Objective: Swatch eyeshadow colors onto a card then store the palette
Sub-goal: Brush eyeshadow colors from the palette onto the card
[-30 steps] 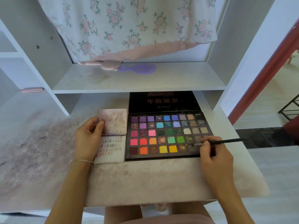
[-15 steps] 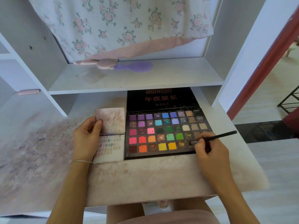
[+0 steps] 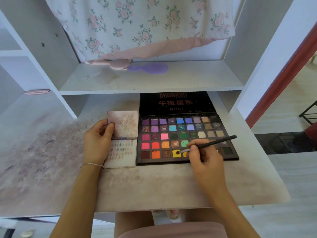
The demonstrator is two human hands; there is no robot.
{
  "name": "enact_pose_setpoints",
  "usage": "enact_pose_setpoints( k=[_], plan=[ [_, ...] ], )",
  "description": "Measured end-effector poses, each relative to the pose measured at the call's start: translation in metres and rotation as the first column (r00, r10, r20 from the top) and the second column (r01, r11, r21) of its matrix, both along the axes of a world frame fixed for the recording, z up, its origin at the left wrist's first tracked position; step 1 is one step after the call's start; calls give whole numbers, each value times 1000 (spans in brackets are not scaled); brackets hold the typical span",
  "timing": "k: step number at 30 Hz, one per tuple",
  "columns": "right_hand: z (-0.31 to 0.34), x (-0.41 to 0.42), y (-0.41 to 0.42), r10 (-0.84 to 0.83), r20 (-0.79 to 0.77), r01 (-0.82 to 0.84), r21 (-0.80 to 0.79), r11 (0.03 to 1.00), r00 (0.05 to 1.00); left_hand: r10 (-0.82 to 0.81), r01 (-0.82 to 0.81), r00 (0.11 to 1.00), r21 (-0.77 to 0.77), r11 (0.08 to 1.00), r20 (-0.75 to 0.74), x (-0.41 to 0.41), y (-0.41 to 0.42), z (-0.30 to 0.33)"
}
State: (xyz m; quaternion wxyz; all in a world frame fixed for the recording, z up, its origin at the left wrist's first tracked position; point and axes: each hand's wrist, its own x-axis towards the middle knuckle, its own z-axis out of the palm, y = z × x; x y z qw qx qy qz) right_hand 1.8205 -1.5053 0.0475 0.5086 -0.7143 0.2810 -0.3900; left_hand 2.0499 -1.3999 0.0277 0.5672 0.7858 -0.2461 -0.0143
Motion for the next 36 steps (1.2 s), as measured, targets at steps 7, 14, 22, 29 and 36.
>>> enact_pose_setpoints(
  k=[7, 14, 22, 29, 36],
  plan=[
    [-2, 44, 40, 205, -28, -204, 44, 978, 978, -18, 15, 999, -53, 998, -49, -1, 0, 1],
    [-4, 66, 49, 236, -186, -260, -122, 958, 954, -30, 28, 999, -62, 998, -33, 0, 0, 0],
    [-5, 70, 48, 239, -242, -279, -147, 949, 940, -47, 46, 999, -86, 995, -19, 0, 1, 0],
    [-6, 71, 49, 239, -282, -298, -187, 936, 929, -50, 47, 998, -86, 995, -33, -1, 1, 1],
    [-7, 71, 49, 239, -295, -306, -205, 930, 925, -49, 45, 998, -94, 995, -39, -1, 1, 1]
  ],
)
